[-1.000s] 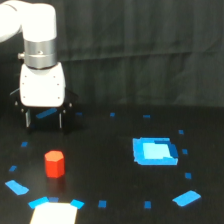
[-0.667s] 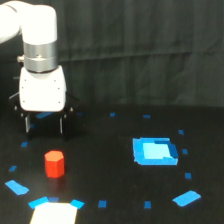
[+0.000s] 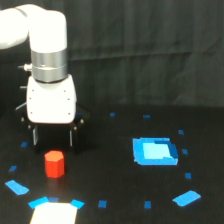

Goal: Pick up the red object from the table

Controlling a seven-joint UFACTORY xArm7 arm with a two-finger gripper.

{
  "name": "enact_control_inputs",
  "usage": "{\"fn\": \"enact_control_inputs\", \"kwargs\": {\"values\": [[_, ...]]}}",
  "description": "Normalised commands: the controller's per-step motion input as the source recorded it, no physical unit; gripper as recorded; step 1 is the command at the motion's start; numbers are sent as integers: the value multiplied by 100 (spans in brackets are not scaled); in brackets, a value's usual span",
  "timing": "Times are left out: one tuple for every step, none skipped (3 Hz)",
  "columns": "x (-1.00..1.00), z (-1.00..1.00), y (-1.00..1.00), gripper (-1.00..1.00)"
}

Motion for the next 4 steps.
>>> {"fn": "enact_control_inputs", "kwargs": {"values": [[5,4,-67,93],[13,2,-60,100],[-45,-3,0,-36],[-46,-4,40,-100]]}}
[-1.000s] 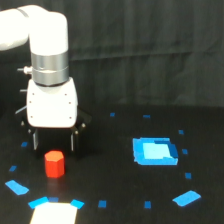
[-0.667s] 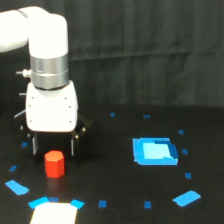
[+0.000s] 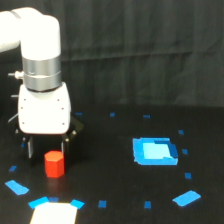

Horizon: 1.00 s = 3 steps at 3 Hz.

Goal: Pick up the red object from the table

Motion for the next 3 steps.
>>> {"fn": "enact_control_inputs", "kwargs": {"values": [[-39,8,8,-100],[-8,-3,-16,89],[2,-21,-19,70]]}}
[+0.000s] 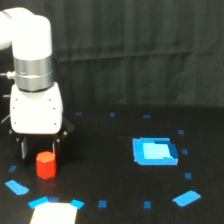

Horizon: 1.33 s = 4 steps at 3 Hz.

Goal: Pick up the red object from the table

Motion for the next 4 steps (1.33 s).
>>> {"fn": "enact_control_inputs", "kwargs": {"values": [[-27,-11,-37,75],[-46,-25,-40,100],[-6,-15,-51,61],[100,-44,-48,55]]}}
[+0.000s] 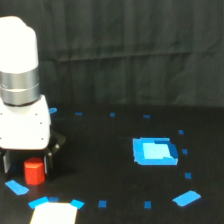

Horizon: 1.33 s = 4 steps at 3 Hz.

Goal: Pick up the red object from the table

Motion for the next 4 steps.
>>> {"fn": "enact_control_inputs", "kwargs": {"values": [[100,-100,-7,-100],[29,-30,38,-100],[-26,-68,18,-100],[-7,100,-20,-100]]}}
